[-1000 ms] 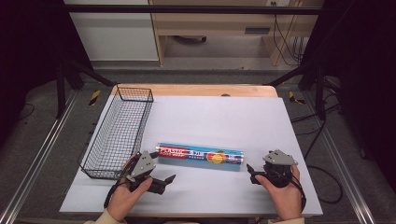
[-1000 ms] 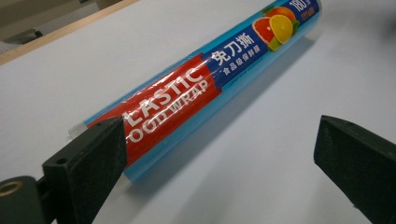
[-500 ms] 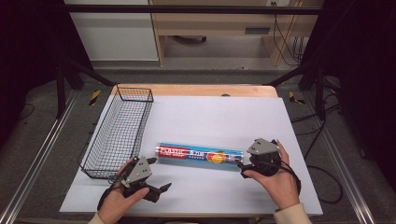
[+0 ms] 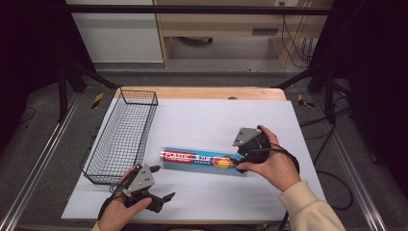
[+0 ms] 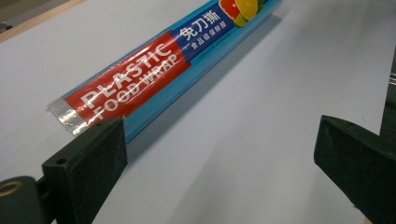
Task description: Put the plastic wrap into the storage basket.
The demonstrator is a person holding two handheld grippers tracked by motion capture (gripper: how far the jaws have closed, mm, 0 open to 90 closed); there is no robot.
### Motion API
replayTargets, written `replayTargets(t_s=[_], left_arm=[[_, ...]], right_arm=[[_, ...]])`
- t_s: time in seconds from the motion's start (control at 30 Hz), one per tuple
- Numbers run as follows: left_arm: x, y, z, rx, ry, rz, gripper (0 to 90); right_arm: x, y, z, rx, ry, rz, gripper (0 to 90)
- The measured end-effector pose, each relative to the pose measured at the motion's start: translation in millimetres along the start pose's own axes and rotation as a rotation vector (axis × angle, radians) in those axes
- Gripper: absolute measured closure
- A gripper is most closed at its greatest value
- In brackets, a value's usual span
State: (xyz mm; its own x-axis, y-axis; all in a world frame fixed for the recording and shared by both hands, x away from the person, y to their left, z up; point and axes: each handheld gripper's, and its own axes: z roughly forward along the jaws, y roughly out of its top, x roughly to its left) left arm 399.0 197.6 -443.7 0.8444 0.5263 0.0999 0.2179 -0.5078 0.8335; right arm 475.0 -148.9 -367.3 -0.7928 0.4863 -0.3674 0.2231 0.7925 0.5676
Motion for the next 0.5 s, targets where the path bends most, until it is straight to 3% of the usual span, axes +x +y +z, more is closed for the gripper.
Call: replayTargets(t_s=[0.07,0.1,0.23,0.5], left_arm=[[0.2,-0.2,0.1,0.003,0.001,0.001,3.0],[0.2,-0.3,0.3,0.005,-0.002,0.000,3.0],[0.1,-0.5,0.9,0.010,-0.001,0.003,3.1],[-0.3,-0.7,2.2,0.025,-0.012,0.014,3.1]], right_arm=[[-0.8,2.4,3.7,0.008,0.010,-0.016,8.3],[-0.9,6.3,11.4,0.030,0.030,-0.049,8.8],[0.9,10.0,29.6,0.070,0.100,-0.080,8.1],[3.5,11.6,64.6,0.115,0.217,-0.085,8.5]])
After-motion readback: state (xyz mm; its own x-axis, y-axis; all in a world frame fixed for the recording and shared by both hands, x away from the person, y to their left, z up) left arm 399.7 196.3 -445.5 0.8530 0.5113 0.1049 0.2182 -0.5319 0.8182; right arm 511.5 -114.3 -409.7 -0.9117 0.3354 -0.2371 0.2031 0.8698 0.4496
